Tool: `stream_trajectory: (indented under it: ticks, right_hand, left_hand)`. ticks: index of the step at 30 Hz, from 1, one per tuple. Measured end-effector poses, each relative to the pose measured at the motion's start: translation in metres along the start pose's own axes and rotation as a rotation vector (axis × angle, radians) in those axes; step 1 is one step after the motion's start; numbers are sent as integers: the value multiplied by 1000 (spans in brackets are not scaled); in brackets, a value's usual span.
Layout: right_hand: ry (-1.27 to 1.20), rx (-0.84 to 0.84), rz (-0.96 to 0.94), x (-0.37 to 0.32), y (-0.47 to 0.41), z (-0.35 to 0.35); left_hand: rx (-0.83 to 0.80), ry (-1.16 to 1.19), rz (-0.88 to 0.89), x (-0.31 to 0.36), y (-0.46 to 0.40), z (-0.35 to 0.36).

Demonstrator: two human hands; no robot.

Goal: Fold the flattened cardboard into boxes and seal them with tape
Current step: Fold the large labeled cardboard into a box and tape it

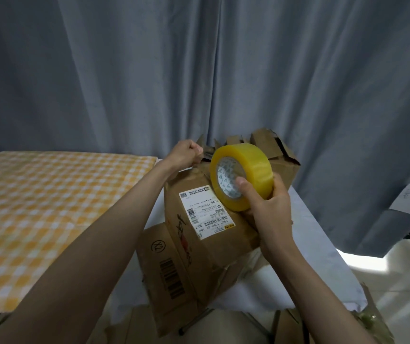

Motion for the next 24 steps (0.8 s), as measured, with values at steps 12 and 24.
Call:
stream_trajectory:
  ticks: [12, 24]
  right_hand:
    - [-43, 147, -139, -4, 0, -4]
    - [185, -134, -97, 14, -15, 8]
  left_hand:
    - [-48, 98, -91, -13, -7, -6]
    - [-55, -22, -171, -29, -22, -15]
Point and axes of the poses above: each hand's wrist, its own y-axis away from the middle knuckle, its own z-axis out of the palm, x = y × z, the point moved 8 cm from there along -y, towards the middle knuckle, and after that the axes turned 2 degrees about z, right-handed, at the moved point
